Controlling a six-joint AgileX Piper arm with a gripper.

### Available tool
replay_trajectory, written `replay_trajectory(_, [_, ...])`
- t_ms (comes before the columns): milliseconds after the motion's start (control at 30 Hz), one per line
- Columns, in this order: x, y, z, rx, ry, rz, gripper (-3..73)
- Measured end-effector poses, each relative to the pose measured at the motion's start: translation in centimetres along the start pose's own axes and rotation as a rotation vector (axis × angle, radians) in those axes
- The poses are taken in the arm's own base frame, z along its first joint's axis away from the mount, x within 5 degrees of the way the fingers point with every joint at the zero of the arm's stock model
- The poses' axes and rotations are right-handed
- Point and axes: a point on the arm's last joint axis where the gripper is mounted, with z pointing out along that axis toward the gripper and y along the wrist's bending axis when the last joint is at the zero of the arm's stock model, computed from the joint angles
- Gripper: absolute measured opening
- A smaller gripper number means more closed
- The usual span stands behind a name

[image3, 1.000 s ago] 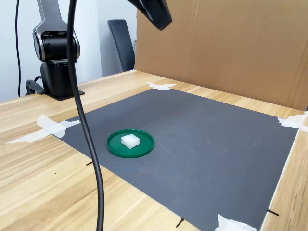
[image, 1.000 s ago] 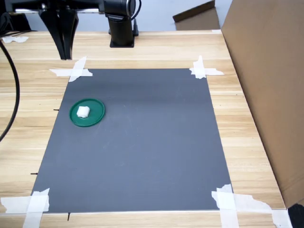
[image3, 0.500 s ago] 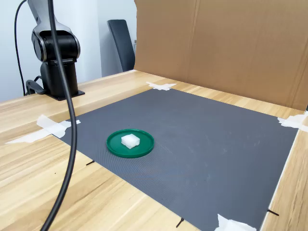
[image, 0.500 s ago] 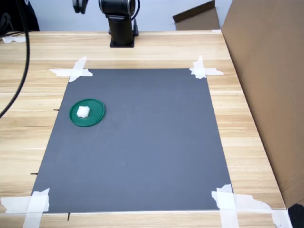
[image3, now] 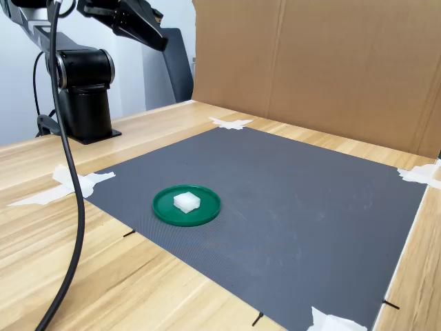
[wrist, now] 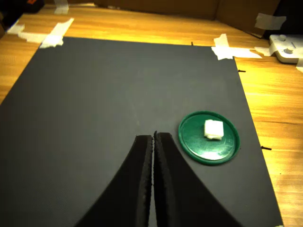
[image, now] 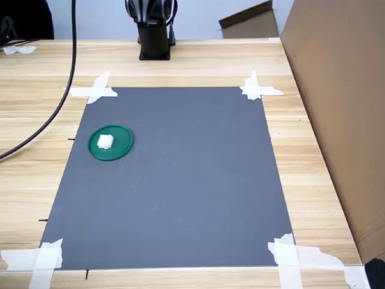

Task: Grasp a white terminal and put it in the green lid.

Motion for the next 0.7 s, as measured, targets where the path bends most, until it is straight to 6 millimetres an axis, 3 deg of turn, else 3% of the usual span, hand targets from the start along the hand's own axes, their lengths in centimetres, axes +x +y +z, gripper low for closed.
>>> replay_trajectory(100, [2.1,0.4,-0.5,0.029,-0.089,0.066,-2.5])
replay_trajectory(367, [2.2,0.4,-0.5,0.040,-0.136,0.099,-2.5])
replay_trajectory(567, [5.8,0.5,1.0,0.070,-0.078,0.060,-2.5])
replay_trajectory(700, [6.2,0.6,0.9,0.073,-0.075,0.036,-2.5])
